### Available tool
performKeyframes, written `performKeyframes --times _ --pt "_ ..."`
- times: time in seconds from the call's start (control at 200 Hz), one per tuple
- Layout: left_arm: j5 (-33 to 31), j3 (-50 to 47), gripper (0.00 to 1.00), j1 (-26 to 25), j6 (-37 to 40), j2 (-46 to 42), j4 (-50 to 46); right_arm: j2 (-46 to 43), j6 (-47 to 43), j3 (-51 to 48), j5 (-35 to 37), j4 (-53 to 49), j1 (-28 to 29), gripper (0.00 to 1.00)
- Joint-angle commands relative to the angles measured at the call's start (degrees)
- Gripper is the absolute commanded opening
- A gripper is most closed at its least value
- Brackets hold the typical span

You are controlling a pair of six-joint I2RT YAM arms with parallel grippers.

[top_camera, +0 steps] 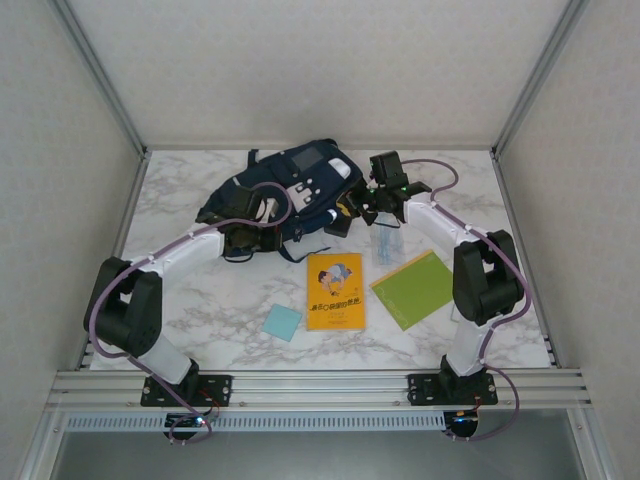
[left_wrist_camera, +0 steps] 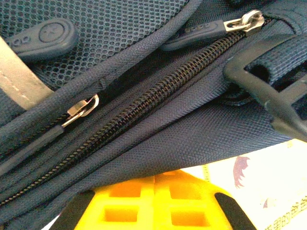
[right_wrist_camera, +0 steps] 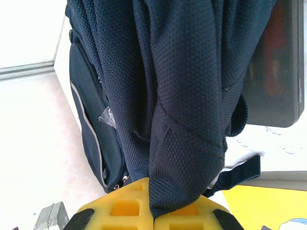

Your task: Pack books, pencil case, and school supplies into a backpack

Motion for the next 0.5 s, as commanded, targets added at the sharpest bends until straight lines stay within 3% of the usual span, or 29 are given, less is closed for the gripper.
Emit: performKeyframes --times 0.0,0.15,0.491 --pt "3.9 1.6 0.00 0.4 -0.5 1.0 1.9 -0.1 0.6 2.4 -4.2 1.2 -0.5 0.00" --pt "5.3 1.5 0.00 -2.3 -2.4 2.6 7.4 -1.6 8.8 -0.1 -5.8 5.3 -0.5 0.00" --pt "-1.8 3.3 0.19 -5.1 -5.0 3.4 17.6 -6.6 20.4 -4.3 -5.4 11.0 -0.4 0.00"
